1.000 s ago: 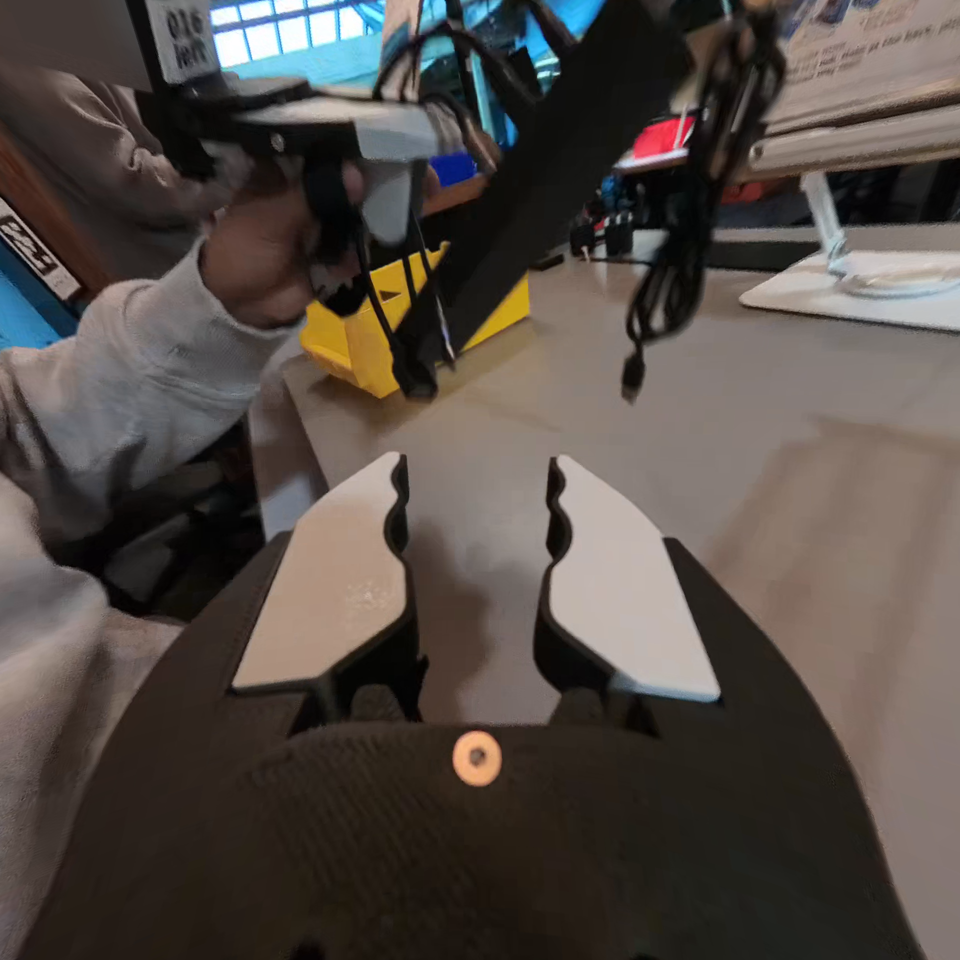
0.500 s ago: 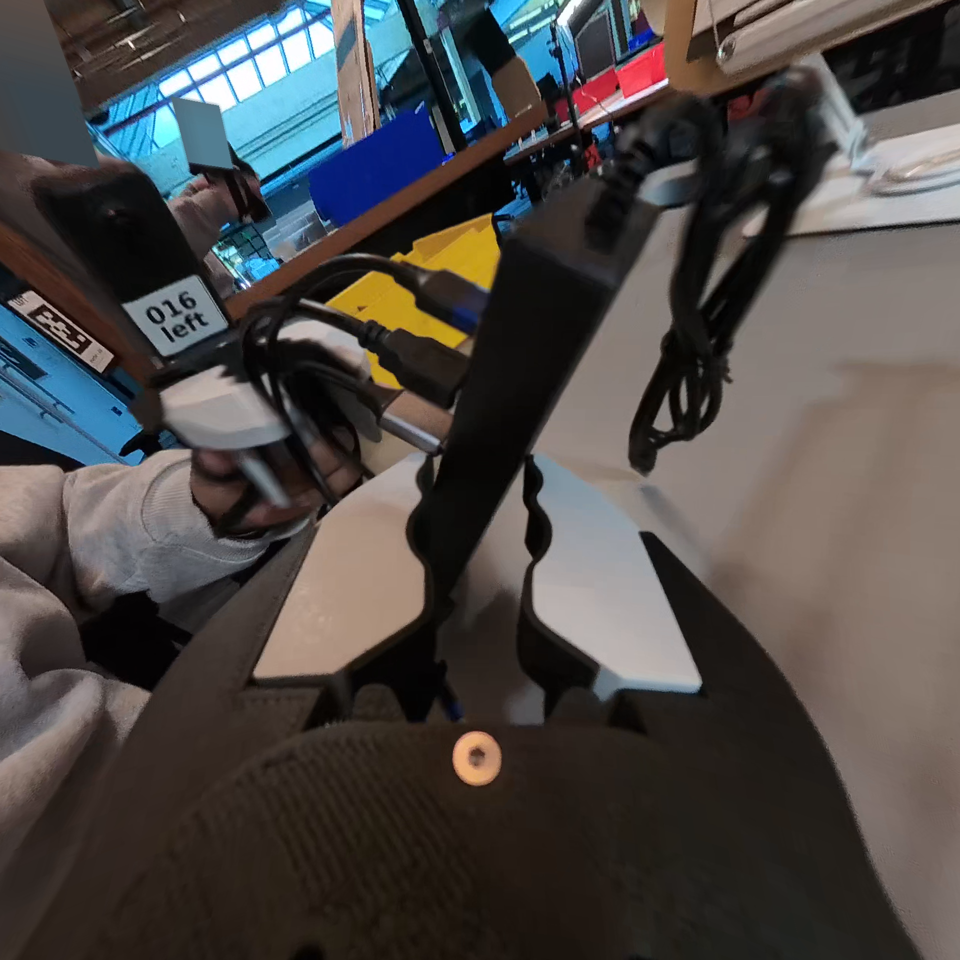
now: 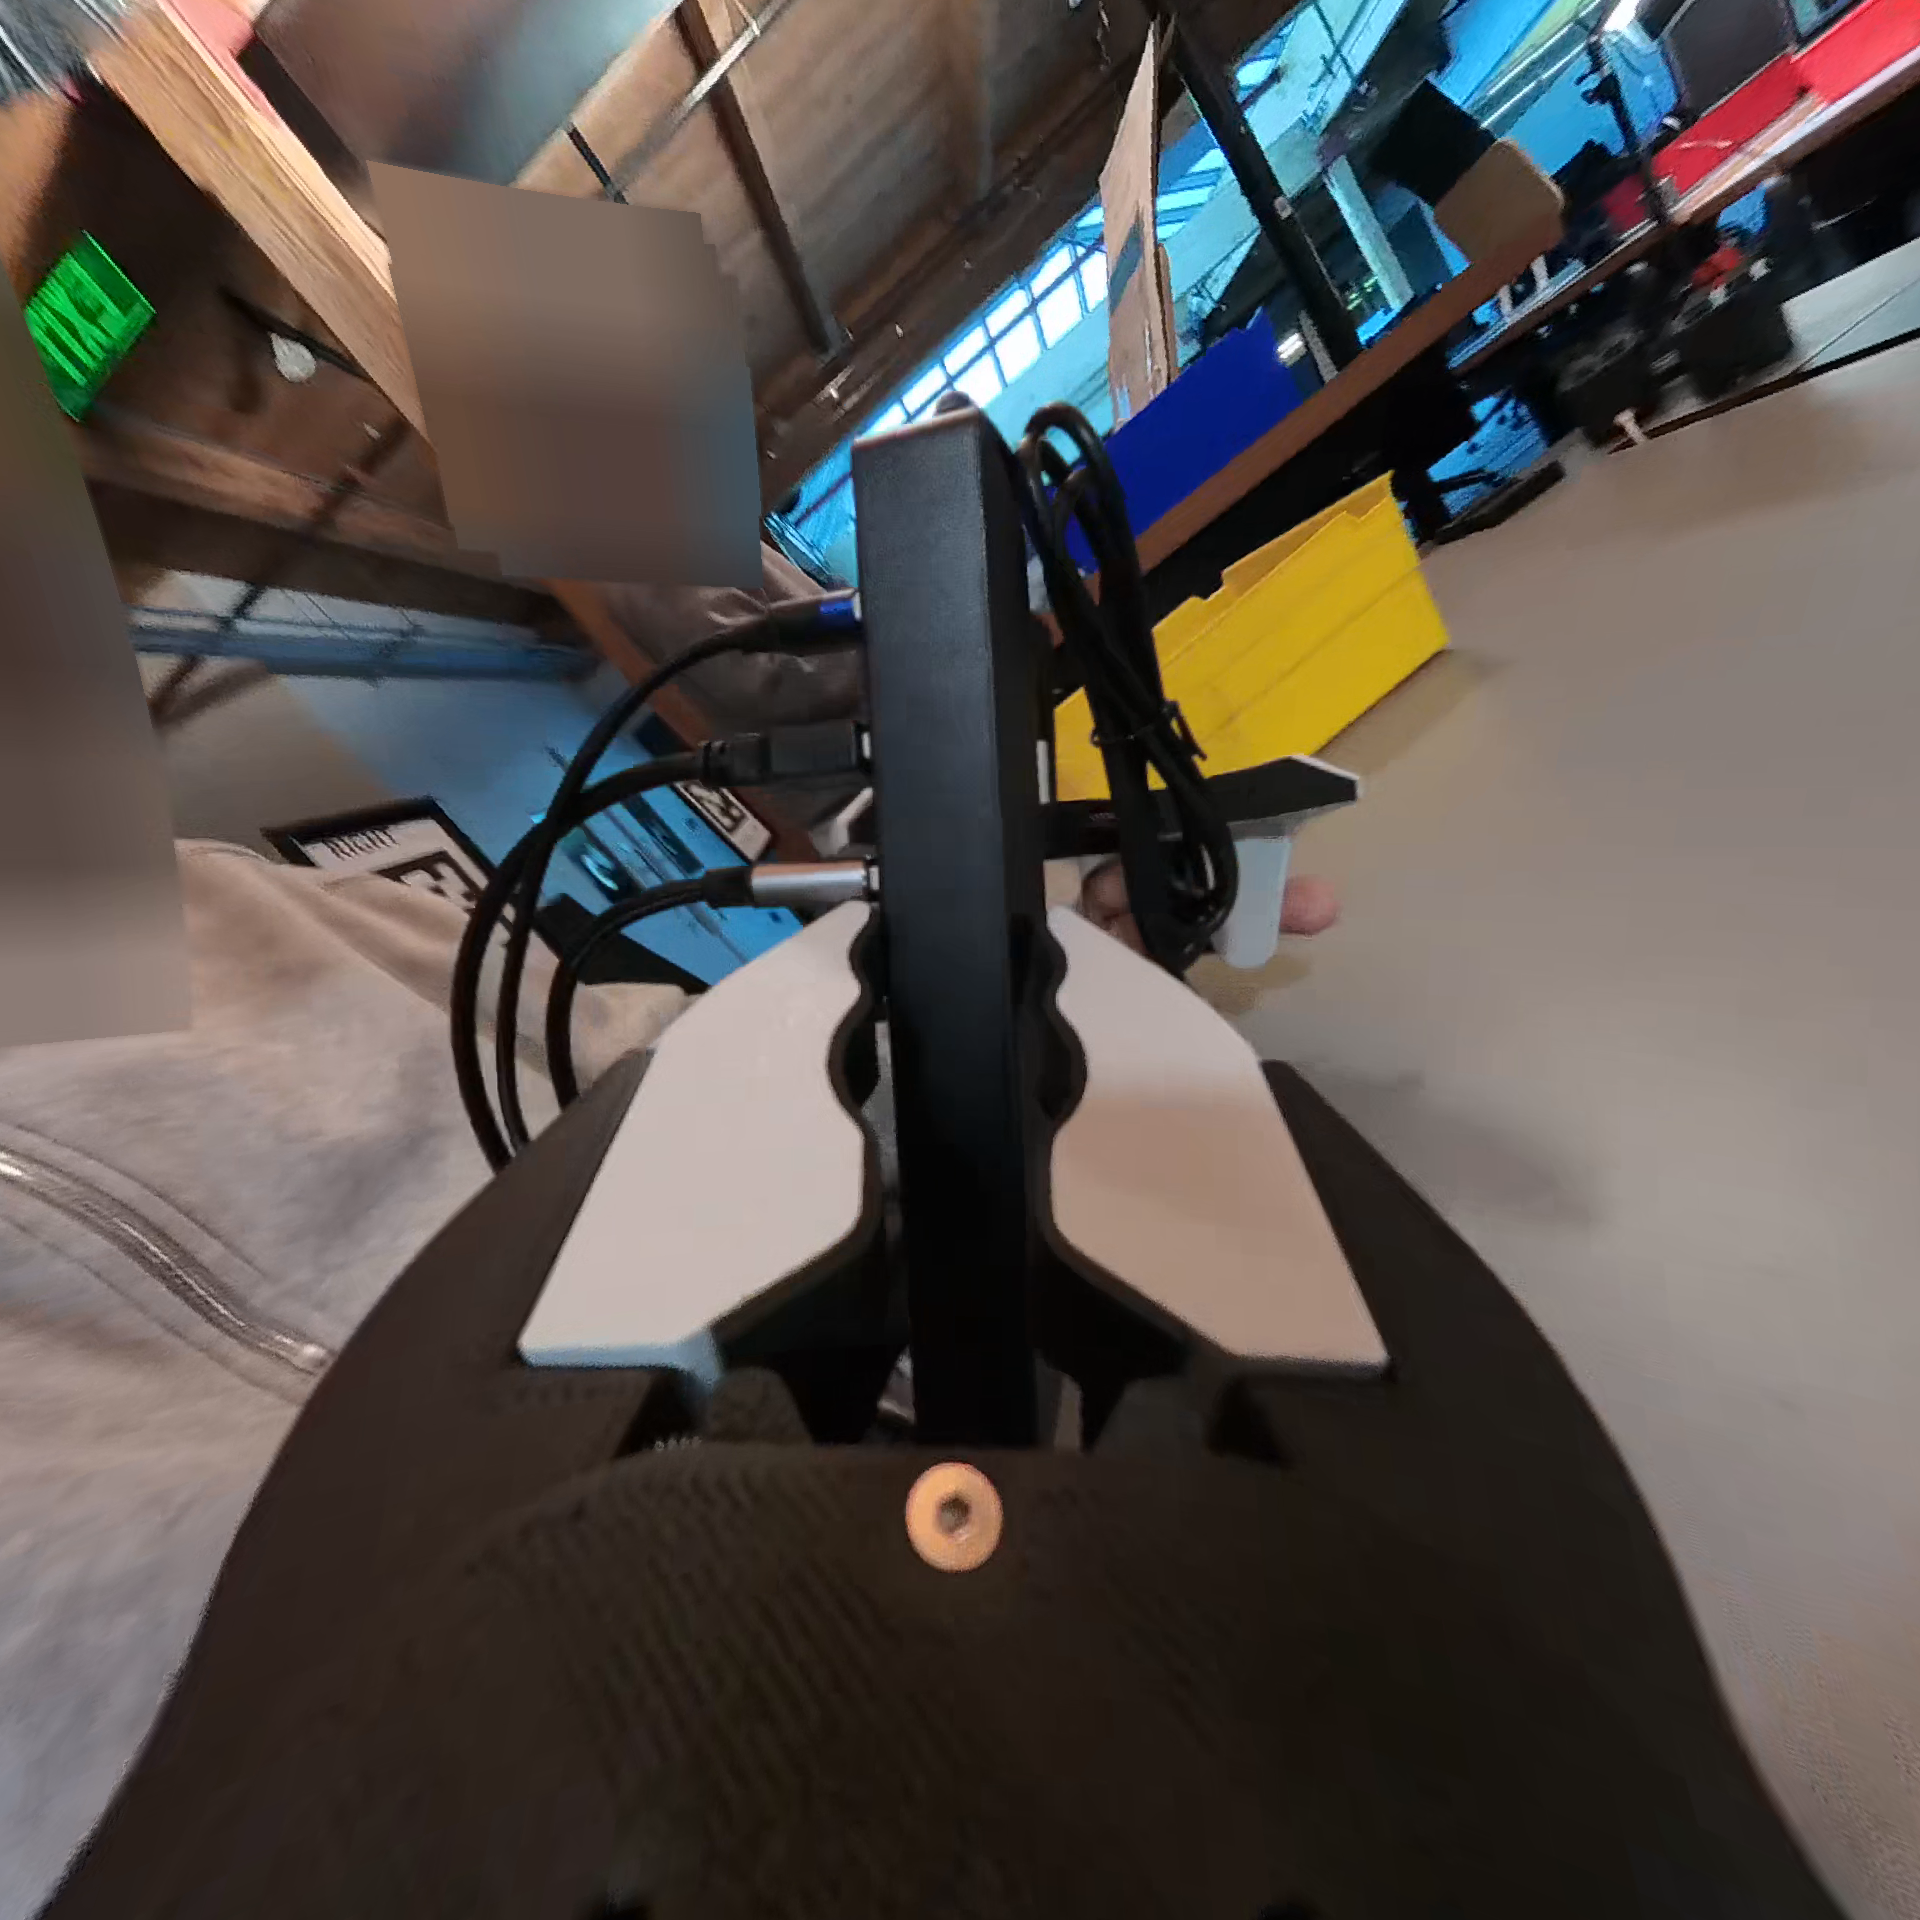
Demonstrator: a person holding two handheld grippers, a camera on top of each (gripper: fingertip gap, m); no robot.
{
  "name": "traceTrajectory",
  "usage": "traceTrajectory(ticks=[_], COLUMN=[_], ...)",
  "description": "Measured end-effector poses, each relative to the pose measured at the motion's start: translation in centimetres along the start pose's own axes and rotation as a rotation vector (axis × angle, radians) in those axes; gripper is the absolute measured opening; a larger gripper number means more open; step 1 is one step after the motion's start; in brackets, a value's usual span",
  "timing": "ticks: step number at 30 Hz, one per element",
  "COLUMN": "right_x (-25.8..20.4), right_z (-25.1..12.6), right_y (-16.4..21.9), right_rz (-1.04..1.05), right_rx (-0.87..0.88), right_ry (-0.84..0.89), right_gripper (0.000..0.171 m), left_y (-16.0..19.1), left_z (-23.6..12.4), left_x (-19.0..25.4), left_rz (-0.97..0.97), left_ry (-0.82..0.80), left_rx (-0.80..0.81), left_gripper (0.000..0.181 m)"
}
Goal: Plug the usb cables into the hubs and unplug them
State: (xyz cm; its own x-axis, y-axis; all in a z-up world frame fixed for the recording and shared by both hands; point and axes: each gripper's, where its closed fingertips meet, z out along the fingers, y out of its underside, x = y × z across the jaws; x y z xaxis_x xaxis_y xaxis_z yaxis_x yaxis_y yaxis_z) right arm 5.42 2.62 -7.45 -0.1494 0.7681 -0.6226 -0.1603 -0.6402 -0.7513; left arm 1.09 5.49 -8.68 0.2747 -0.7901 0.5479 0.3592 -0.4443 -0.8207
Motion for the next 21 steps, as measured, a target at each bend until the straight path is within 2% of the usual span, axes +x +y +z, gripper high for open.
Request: traceTrajectory(ticks=[4,7,12,16,21], right_x=[-0.1,0.2,1.1,1.4,2.2], right_z=[0.5,0.2,0.2,0.6,-0.1], right_y=[0.2,-0.3,-0.3,0.4,0.0], right_rz=[0.117,0.152,0.116,0.066,0.071], right_rx=[0.055,0.096,0.112,0.069,0.062], right_ry=[-0.053,-0.052,0.021,0.071,0.136], right_gripper=[0.027,0.027,0.027,0.027,0.029], left_y=[3.1,5.1,5.5,6.2,5.9], left_z=[1.7,2.6,3.2,2.9,2.2], left_x=[2.3,3.2,3.8,3.3,3.0], left_rz=[-0.037,-0.057,-0.139,-0.185,-0.232], left_ry=[0.092,0.123,0.151,0.139,0.156], left_rx=[-0.126,-0.201,-0.195,-0.230,-0.230], left_gripper=[0.110,0.090,0.065,0.032,0.027])
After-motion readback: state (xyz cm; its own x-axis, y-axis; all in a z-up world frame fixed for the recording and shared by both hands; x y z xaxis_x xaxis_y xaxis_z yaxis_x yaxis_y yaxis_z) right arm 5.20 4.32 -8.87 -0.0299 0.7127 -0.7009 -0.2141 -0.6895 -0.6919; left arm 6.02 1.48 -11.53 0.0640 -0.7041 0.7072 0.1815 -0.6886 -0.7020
